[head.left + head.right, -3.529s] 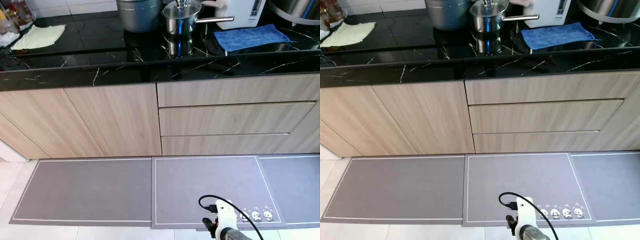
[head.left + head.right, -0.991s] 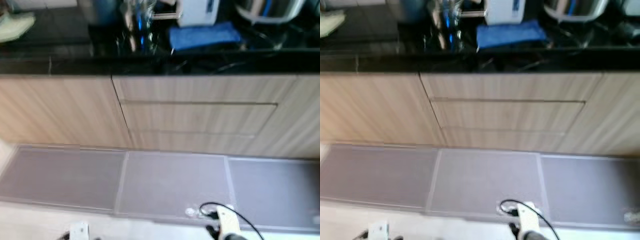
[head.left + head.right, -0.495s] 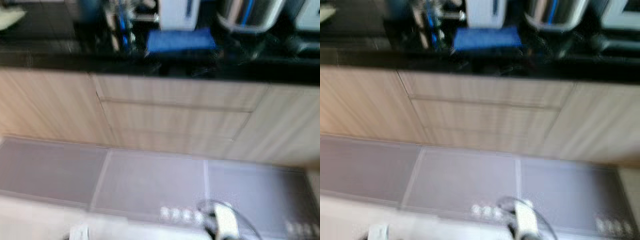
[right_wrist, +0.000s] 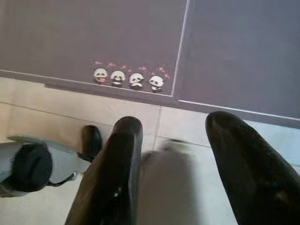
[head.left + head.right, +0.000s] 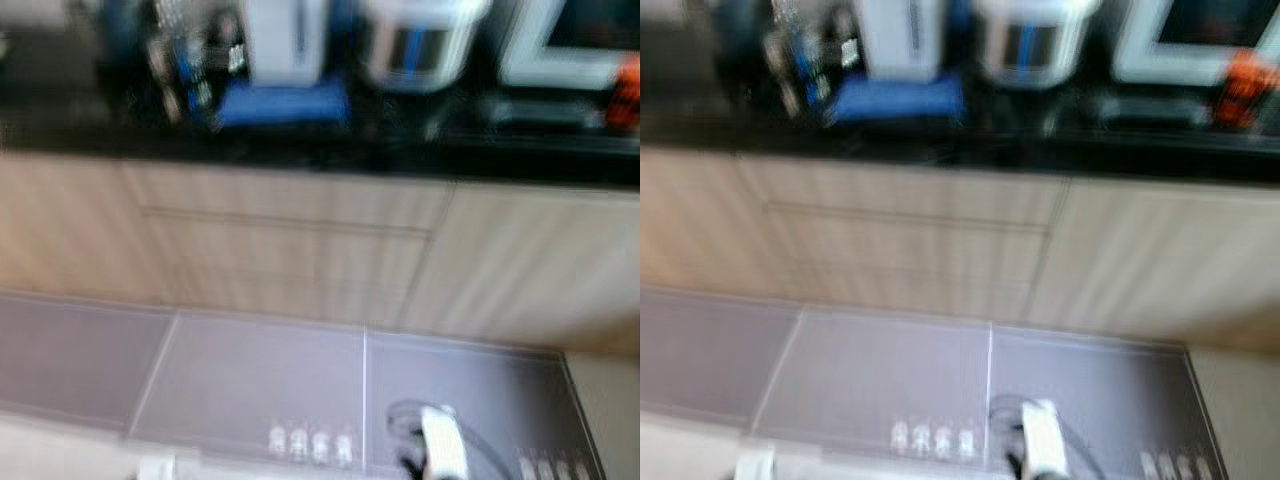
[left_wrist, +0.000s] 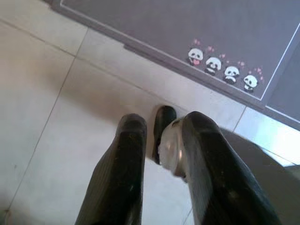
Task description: Kitchen organization
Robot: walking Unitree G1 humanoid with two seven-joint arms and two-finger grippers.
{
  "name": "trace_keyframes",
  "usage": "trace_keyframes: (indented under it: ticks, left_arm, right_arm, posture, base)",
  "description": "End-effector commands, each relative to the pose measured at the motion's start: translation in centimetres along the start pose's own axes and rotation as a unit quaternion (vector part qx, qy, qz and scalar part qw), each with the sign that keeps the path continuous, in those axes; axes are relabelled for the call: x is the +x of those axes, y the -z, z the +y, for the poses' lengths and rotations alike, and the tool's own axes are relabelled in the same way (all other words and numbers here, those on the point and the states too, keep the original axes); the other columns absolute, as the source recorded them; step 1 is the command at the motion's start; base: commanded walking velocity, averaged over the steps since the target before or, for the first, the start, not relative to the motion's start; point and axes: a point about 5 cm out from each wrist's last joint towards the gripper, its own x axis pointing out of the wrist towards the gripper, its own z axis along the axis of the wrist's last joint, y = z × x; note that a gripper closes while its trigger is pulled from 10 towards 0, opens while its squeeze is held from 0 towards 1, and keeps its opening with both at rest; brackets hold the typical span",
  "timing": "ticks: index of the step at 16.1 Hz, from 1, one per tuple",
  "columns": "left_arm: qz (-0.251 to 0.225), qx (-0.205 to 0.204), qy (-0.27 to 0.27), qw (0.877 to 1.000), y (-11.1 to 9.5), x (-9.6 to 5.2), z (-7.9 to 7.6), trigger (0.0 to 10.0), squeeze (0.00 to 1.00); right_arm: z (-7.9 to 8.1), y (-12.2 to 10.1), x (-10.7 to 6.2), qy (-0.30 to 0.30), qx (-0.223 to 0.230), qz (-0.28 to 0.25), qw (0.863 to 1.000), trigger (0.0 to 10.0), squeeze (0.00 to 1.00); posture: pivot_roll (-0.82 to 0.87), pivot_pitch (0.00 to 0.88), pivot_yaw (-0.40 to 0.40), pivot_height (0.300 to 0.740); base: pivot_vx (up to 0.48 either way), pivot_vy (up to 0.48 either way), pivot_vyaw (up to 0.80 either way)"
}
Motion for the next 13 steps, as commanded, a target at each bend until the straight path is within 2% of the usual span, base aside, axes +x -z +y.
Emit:
trace_keyframes:
  ticks: [1,13]
  left_arm:
    - [0.007,0.004,0.001,1.0,0.18,0.02,-0.21,10.0,0.0]
    - [-0.004,0.004,0.008,1.0,-0.39,0.17,-0.65,10.0,0.0]
  right_arm:
    - [-0.83,1.02,-0.32,0.011,0.005,0.013,1.0,10.0,0.0]
    - [-1.25,0.83,-0.4,0.021,0.013,0.003,1.0,10.0,0.0]
  posture:
    - [-0.08,0.028,0.064,0.74]
    - [-0.08,0.064,0.064,0.74]
  base:
    - [0.0,-0.375,-0.78]
    - [0.0,-0.378,0.0]
